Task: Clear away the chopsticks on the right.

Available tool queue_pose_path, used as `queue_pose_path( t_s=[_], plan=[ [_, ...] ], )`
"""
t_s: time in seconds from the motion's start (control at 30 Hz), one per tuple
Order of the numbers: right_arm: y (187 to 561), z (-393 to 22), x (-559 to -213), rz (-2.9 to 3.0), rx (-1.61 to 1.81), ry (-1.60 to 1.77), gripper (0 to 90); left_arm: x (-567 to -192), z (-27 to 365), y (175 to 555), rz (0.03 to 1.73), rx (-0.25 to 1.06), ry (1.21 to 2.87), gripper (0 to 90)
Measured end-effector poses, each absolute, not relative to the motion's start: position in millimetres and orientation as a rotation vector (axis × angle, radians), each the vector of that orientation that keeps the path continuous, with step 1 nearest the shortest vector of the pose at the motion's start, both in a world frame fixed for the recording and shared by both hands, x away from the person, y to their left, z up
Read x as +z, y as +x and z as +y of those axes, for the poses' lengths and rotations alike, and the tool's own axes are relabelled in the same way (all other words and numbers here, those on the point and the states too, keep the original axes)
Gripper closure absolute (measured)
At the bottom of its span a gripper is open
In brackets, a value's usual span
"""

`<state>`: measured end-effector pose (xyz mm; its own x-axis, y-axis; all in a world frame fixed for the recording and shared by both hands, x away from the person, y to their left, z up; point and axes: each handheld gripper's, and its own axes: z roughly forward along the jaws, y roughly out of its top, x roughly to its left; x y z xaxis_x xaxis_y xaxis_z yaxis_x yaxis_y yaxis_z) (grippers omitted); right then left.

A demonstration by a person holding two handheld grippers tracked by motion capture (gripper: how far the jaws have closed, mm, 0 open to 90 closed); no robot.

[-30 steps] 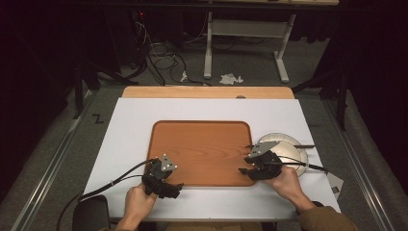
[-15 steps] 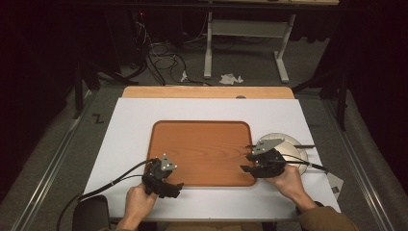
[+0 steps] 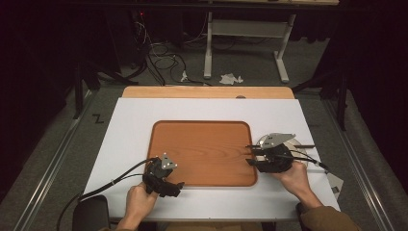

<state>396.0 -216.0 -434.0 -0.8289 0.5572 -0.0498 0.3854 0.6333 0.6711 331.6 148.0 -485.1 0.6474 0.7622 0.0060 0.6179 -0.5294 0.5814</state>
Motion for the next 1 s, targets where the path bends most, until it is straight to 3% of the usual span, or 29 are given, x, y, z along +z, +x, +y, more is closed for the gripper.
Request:
queue_pose_path(
  t_s=[0.43, 1.0],
  plan=[
    [400, -235, -419, 2.531, 0.998, 0.831, 61.6, -485, 148, 330, 1.069, 0.355, 2.326, 16.5],
    [423, -307, -404, 2.272, 1.034, 1.114, 68.7, -484, 149, 330, 1.07, 0.358, 2.327, 16.5]
  ],
)
